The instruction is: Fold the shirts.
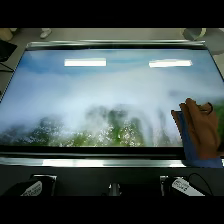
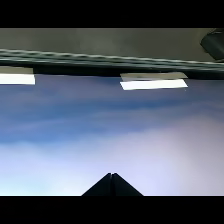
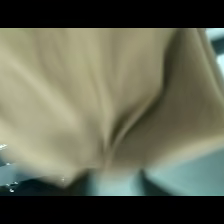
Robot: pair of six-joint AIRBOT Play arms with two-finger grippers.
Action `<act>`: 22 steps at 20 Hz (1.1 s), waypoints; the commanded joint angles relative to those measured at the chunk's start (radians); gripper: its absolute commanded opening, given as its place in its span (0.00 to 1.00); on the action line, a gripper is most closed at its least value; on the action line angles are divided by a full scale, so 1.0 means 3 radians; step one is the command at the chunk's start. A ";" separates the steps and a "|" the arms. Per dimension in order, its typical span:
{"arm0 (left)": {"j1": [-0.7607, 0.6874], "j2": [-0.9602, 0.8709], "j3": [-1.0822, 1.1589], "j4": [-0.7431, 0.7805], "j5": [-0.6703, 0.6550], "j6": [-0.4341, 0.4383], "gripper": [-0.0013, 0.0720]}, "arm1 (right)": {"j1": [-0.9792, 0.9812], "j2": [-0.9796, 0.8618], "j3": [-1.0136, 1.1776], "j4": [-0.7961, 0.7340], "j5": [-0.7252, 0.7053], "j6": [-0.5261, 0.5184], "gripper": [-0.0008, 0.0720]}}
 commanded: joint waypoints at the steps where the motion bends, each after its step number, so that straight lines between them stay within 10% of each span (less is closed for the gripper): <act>1: -0.0004 0.0011 0.0004 -0.0003 0.0006 0.0001 0.05 | 0.0004 0.0005 -0.0010 -0.0242 -0.0206 -0.0243 0.98; 6: -0.0393 0.0018 0.0128 0.0515 0.0365 0.0031 0.05 | 0.0051 0.0005 0.1230 0.0388 -0.0807 -0.0408 0.96; 10: -0.1055 -0.0443 0.0122 0.2382 -0.0387 -0.1020 0.05 | 0.1003 0.0005 0.1934 0.0575 -0.1030 -0.0347 0.93; 11: -0.1134 -0.0624 0.0121 0.2430 -0.0726 -0.1076 0.09 | 0.1381 -0.0008 0.1929 0.0552 -0.0894 -0.0210 0.93; 13: -0.1249 -0.1007 0.0099 0.2380 -0.1464 -0.1208 0.83 | 0.2021 -0.0141 0.1798 0.0468 -0.0612 0.0033 0.93; 16: -0.1431 -0.0913 -0.0481 0.2224 -0.1550 -0.1078 0.87 | 0.2520 -0.0390 0.1429 0.0690 0.0015 0.0005 0.93; 22: -0.1546 -0.0160 -0.1408 0.2272 -0.0665 -0.1429 0.87 | 0.2795 -0.0303 0.0910 0.0591 -0.0237 -0.0003 0.94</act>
